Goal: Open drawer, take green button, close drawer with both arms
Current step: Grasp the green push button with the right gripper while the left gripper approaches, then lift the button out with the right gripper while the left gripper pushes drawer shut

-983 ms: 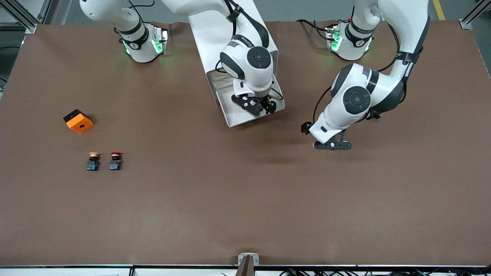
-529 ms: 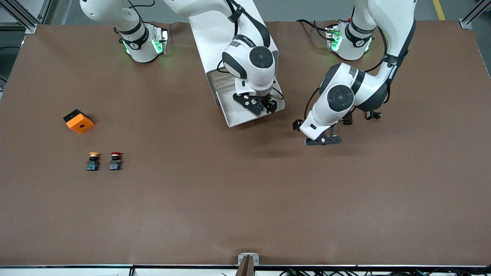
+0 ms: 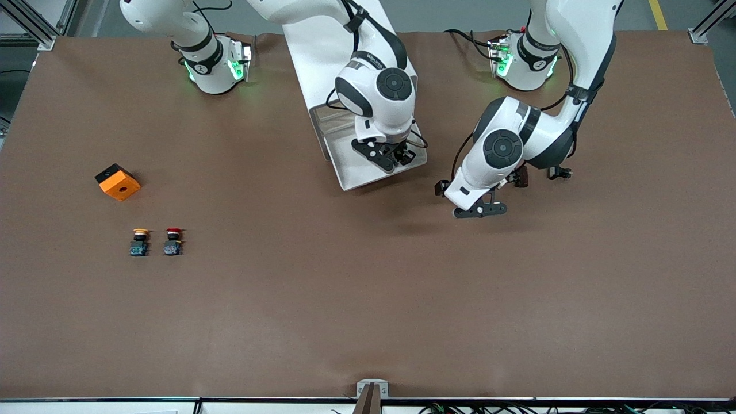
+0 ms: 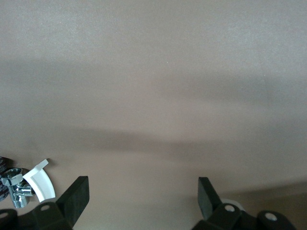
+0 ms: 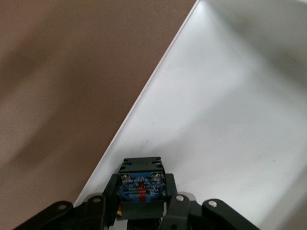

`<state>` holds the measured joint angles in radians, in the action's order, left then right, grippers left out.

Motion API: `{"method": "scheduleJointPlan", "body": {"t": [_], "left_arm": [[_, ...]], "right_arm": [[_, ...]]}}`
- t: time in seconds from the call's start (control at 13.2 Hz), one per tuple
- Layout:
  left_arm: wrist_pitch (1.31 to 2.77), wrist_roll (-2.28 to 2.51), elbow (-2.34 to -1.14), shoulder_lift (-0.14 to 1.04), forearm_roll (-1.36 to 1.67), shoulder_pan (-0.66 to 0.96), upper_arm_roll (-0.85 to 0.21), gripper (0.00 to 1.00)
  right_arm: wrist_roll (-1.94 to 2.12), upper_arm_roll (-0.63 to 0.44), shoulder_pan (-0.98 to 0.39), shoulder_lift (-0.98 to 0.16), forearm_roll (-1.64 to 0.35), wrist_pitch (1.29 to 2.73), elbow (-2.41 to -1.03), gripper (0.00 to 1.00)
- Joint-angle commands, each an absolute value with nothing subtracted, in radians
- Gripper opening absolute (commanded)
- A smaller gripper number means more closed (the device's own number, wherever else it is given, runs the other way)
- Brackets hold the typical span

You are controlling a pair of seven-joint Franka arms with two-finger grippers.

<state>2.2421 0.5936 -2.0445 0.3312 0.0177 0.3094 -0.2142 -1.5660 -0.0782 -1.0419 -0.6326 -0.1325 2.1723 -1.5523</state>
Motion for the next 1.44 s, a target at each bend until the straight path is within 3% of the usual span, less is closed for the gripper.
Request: {"method": "scheduleJointPlan", "body": {"t": [0.0, 0.15, 0.38, 0.76, 0.91, 1.13, 1.36], "left_arm": [[2.256, 0.629, -2.052, 0.328, 0.014, 0.316, -0.216, 1.00], [2.260, 0.684, -2.048, 0.342, 0.014, 0.340, -0.216, 1.00], [2.327, 0.758, -2.049, 0.380, 0.014, 0.370, -0.216, 1.00], [2.368, 0.895, -2.042, 0.414, 0.018, 0.437, -0.221, 1.00], [2.401, 0.977, -2.042, 0.429, 0.023, 0.492, -0.222, 1.00], [2.405, 1.064, -2.042, 0.445, 0.025, 0.561, -0.224, 1.00], [2.404, 1.124, -2.042, 0.446, 0.026, 0.612, -0.225, 1.00]], "right_arm": [[-1.585, -0.086, -1.039, -0.641, -0.123, 2.155, -1.502, 0.00], [-1.579, -0.087, -1.010, -0.635, -0.132, 2.126, -1.457, 0.00], [-1.519, -0.084, -0.941, -0.632, -0.133, 1.934, -1.326, 0.00], [-1.203, -0.087, -0.813, -0.511, -0.133, 1.783, -1.360, 0.00], [-1.097, -0.089, -0.772, -0.413, -0.129, 1.836, -1.489, 0.00], [-0.872, -0.089, -0.684, -0.241, -0.129, 2.043, -1.806, 0.00], [-0.686, -0.091, -0.589, -0.222, -0.126, 2.143, -1.930, 0.00]]}}
